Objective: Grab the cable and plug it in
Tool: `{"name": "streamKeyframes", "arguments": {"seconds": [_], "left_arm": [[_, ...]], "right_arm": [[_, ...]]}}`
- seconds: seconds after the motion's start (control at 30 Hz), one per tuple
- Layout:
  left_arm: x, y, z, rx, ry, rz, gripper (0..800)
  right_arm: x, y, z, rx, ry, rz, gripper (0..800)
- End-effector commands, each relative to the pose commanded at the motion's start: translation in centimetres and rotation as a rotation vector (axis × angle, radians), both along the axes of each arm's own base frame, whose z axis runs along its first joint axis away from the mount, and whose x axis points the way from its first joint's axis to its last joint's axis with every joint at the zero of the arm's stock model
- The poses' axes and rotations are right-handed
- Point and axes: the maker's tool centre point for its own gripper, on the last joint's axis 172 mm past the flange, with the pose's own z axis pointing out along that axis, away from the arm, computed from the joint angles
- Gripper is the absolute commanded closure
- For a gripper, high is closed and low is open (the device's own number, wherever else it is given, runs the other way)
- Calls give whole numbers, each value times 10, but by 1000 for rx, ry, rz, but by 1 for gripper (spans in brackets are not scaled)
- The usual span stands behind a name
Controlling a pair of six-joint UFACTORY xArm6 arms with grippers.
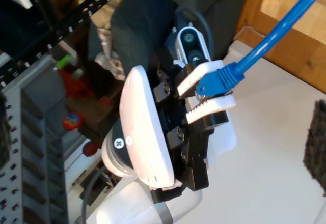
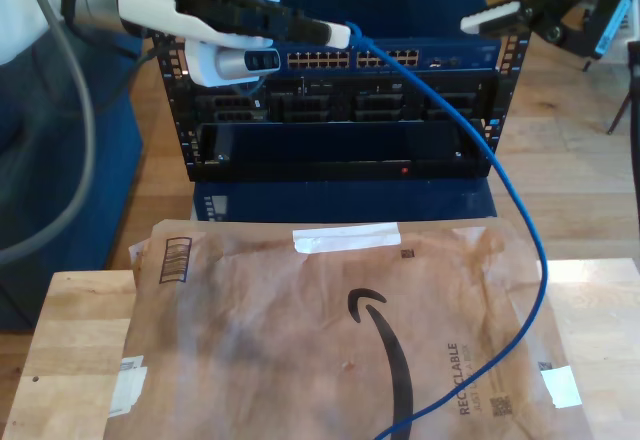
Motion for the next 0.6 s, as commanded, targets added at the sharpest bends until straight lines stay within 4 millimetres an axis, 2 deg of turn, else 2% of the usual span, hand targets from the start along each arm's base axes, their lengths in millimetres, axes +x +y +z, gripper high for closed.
{"name": "streamKeyframes", "arguments": {"seconds": [0.1,0.17,0.27,0.37,0.43,0.6], "left_arm": [[-3,9,16,-58,1,-9,798],[2,13,7,-72,33,-16,798],[3,16,3,-86,56,-31,798],[2,17,20,-152,47,-37,798],[-2,19,31,-193,42,-54,798],[-2,19,29,-197,49,-61,798]], "right_arm": [[-16,6,-1,12,-35,11,3],[-22,14,-2,14,-65,35,3],[-22,29,1,31,-130,57,3],[-19,45,3,44,-199,79,6],[-14,46,8,42,-252,79,7],[-6,45,2,46,-263,57,7]]}}
